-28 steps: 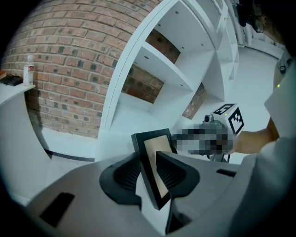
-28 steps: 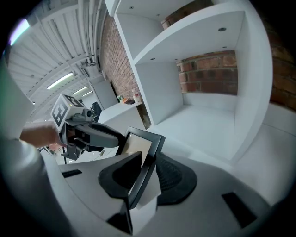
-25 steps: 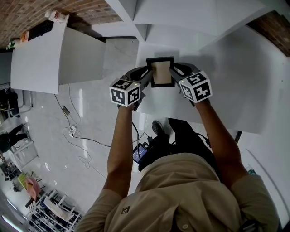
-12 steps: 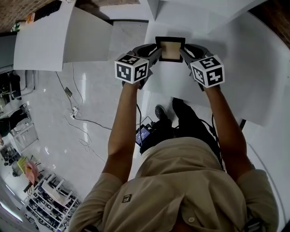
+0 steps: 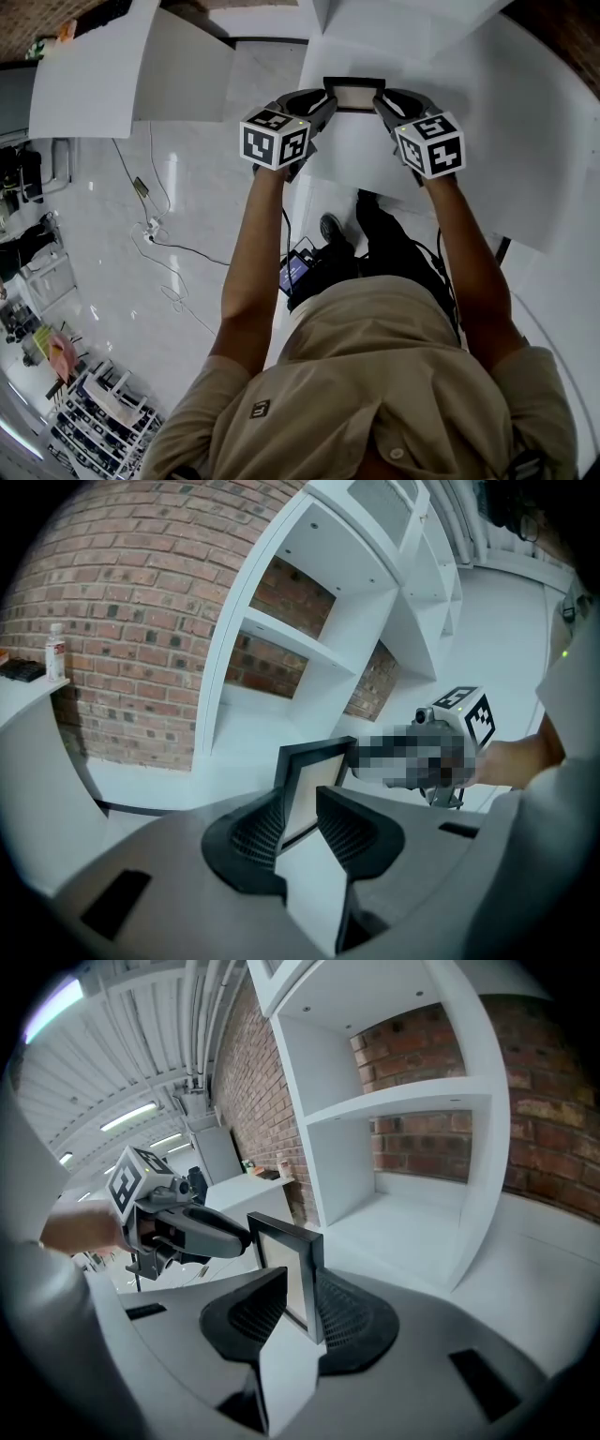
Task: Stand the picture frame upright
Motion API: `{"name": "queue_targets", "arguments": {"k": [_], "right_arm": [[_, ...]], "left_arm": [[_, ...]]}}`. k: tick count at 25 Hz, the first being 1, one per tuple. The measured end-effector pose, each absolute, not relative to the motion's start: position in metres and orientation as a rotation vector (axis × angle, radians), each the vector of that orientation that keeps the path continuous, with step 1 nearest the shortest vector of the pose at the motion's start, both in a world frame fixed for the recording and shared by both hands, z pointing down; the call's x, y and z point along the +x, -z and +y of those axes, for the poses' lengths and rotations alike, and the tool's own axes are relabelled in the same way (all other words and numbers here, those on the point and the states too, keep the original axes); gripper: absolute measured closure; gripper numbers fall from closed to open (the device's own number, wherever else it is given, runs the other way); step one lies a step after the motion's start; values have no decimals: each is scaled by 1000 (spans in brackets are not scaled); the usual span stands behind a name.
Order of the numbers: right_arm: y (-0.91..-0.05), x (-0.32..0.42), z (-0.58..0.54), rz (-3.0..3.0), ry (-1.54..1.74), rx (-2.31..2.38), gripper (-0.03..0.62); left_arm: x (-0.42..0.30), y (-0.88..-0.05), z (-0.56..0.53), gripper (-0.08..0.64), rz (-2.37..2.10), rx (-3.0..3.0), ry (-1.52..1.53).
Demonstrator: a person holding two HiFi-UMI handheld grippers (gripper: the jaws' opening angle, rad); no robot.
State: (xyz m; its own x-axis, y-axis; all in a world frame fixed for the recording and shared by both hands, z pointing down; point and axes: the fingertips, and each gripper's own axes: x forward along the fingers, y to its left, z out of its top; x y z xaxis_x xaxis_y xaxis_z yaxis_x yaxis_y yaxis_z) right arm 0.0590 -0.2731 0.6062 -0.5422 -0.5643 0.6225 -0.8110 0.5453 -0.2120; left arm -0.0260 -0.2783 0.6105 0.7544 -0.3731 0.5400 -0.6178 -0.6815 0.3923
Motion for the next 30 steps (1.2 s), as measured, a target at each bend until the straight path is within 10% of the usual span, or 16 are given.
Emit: {"name": "queue_targets", "arguments": {"k": [30], "right_arm": [[-597, 52, -230, -2284, -568, 905, 460]], "left_arm": [[-51, -579, -233, 472, -671, 2537, -673]]}}
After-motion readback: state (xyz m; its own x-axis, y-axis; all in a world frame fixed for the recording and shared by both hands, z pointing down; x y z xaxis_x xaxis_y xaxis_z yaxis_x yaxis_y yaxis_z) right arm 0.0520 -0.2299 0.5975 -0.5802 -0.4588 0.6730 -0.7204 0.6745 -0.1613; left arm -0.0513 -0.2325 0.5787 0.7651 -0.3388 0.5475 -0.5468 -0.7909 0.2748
